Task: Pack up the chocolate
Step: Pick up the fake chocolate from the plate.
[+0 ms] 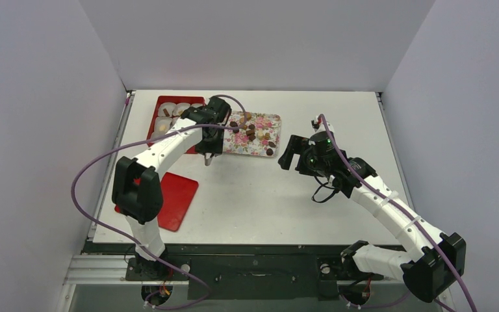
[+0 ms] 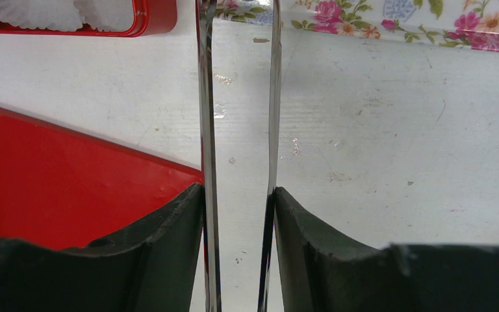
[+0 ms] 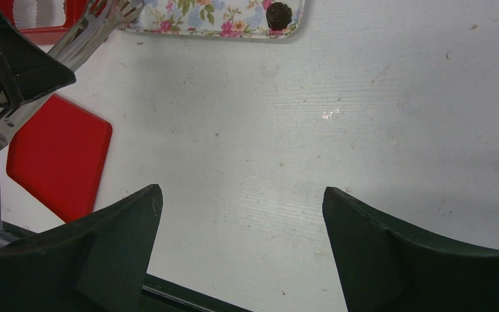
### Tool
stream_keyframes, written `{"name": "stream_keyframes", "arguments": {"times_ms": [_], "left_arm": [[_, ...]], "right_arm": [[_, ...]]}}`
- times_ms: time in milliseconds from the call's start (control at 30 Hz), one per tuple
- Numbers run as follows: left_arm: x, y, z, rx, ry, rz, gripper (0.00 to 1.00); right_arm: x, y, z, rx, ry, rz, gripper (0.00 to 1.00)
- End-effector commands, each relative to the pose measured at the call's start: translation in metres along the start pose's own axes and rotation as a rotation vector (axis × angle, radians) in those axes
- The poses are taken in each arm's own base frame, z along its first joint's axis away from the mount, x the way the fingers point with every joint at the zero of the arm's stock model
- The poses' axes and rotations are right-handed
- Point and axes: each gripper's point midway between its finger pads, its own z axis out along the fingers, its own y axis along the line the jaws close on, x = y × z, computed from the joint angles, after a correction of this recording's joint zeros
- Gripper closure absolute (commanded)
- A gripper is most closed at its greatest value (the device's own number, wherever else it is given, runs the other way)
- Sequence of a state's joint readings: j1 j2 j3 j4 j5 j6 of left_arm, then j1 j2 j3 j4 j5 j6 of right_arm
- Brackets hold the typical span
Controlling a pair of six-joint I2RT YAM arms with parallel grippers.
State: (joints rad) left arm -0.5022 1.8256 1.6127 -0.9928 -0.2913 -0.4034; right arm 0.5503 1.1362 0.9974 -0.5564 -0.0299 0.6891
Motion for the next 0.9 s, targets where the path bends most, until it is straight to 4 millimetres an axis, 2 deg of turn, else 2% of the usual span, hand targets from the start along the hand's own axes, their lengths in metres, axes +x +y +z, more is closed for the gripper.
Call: {"name": "stream_keyframes", "arguments": {"times_ms": [0,367,533,667,867], "left_arm": [[-0.027,-0.008,-0.008,0.038,-0.077,-0.023,0.61],[-0.03,-0.009,-0.007,0.033,-0.074,-0.013,0.68],[-0.031,-0.009,-0.008,0.034,-0.076,-0.01,0.75],[-0.039,-0.008,-0.02,0.045,-0.106,-0.01,0.79],[-0.05,-0.008,-0.045,0.076,-0.15,-0.009,0.79]], "right_arm": [[-0.007,-0.003,-0.006,0.007,-0.039,0.0,0.11],[-0.009,-0.002,-0.005,0.01,-0.037,-0.006,0.11],[-0.009,-0.003,-0.005,0.012,-0.036,-0.005,0.11],[-0.009,-0.002,-0.006,0.011,-0.035,-0.006,0.11],[-0.012,-0.005,-0.006,0.034,-0.049,-0.006,0.11]]}}
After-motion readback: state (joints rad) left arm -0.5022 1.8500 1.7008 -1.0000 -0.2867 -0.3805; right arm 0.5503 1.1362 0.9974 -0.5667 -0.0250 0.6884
